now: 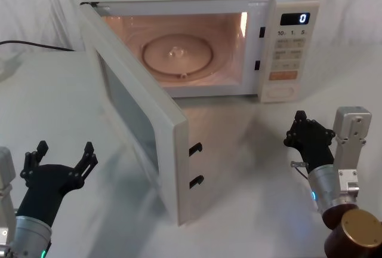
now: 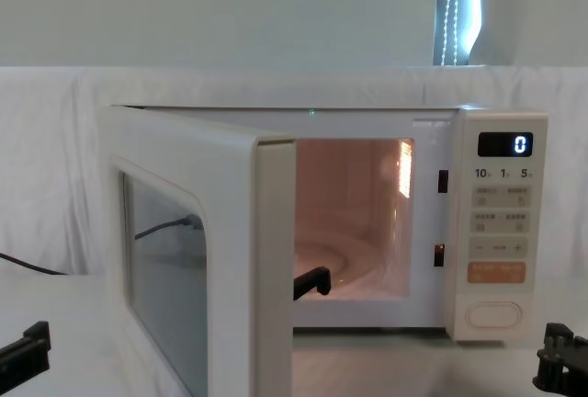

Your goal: Press the button to open the microwave door with one hand; close the microwave door with the other hand.

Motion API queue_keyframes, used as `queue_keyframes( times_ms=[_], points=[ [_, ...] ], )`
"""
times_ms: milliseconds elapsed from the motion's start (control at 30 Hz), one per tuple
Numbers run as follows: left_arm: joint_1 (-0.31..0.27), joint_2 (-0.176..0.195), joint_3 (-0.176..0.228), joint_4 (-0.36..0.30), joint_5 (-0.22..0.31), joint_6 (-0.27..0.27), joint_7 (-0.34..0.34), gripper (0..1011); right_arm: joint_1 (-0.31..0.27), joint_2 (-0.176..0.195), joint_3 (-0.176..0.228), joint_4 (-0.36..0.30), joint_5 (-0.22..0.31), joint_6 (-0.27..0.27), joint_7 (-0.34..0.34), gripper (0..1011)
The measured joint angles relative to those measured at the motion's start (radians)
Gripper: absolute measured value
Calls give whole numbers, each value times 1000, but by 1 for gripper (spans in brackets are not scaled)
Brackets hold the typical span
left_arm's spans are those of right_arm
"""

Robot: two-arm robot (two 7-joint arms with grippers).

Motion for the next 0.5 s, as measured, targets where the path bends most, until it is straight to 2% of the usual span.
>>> queue_keyframes(
  times_ms=[500],
  points=[
    [0, 0, 0, 0, 0, 0, 0, 1001, -11, -11, 26, -14, -13, -7, -13, 0]
  ],
)
